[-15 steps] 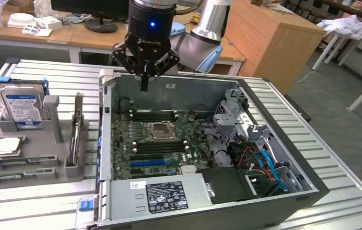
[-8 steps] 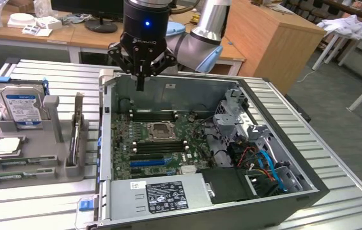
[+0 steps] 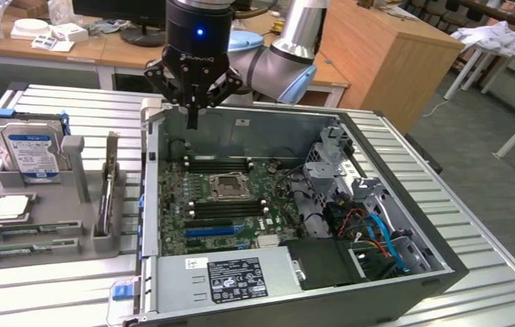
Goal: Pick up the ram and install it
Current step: 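Reach for the ram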
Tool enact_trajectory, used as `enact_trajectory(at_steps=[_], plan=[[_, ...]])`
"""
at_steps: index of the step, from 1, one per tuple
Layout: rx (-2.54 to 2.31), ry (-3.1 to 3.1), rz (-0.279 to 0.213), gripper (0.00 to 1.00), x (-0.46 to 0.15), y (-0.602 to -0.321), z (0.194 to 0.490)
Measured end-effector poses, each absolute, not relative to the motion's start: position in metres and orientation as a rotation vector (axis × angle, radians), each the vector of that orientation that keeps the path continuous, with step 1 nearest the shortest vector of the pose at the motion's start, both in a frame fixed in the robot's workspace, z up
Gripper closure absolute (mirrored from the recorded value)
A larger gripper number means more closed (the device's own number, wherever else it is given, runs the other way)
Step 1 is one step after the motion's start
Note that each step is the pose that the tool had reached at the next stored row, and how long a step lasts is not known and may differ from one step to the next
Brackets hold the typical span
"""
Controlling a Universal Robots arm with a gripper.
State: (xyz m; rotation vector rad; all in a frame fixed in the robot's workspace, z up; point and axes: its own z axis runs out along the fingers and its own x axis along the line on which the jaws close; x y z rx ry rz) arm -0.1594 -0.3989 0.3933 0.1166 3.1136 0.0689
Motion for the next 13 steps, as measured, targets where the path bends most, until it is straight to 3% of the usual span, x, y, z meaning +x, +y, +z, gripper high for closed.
enact_trajectory(at_steps=[13], plan=[[0.117, 3.114, 0.069, 0.89, -0.179, -0.399, 0.393]])
